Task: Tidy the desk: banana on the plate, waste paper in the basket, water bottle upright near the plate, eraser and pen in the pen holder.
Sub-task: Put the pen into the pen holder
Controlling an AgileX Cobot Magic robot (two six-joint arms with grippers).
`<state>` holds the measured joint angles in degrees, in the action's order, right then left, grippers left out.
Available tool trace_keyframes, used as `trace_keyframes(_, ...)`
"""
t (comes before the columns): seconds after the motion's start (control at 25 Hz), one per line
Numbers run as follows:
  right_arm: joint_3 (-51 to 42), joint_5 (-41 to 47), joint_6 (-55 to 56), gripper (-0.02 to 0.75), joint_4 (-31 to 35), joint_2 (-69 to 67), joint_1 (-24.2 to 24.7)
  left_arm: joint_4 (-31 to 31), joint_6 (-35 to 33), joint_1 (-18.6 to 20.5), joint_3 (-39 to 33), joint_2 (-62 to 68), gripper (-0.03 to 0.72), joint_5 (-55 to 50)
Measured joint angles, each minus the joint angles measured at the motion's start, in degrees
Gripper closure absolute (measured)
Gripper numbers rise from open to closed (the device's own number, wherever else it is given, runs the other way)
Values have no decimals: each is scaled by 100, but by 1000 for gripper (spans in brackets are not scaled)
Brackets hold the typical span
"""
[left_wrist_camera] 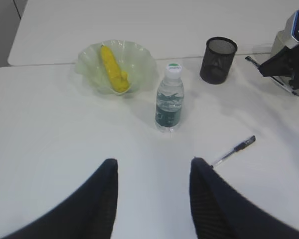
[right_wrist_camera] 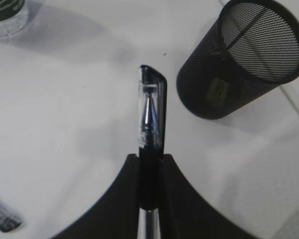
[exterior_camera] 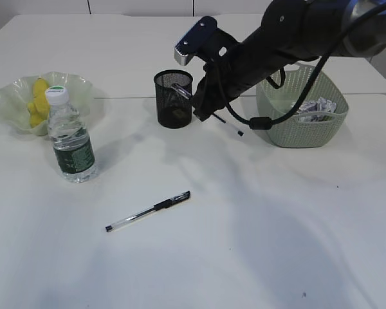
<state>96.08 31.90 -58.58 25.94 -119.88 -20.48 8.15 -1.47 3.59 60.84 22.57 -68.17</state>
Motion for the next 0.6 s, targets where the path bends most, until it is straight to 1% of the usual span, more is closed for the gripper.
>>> trace_keyframes(0.16, 0, -1004, 72, 694, 75, 0, 0, -153, 0, 0, 0, 0, 362, 244)
trace_keyframes(0.32, 0, -2155, 83, 694, 405, 0, 0, -203, 0, 0, 0, 0, 362, 365)
trace_keyframes(0.44, 0, -2848, 97, 694, 752, -8, 0, -236, 0, 0, 0, 0, 362, 450)
trace_keyframes(0.6, 0, -3564, 97, 694, 1519, -135, 0, -254, 0, 0, 0, 0, 362, 682)
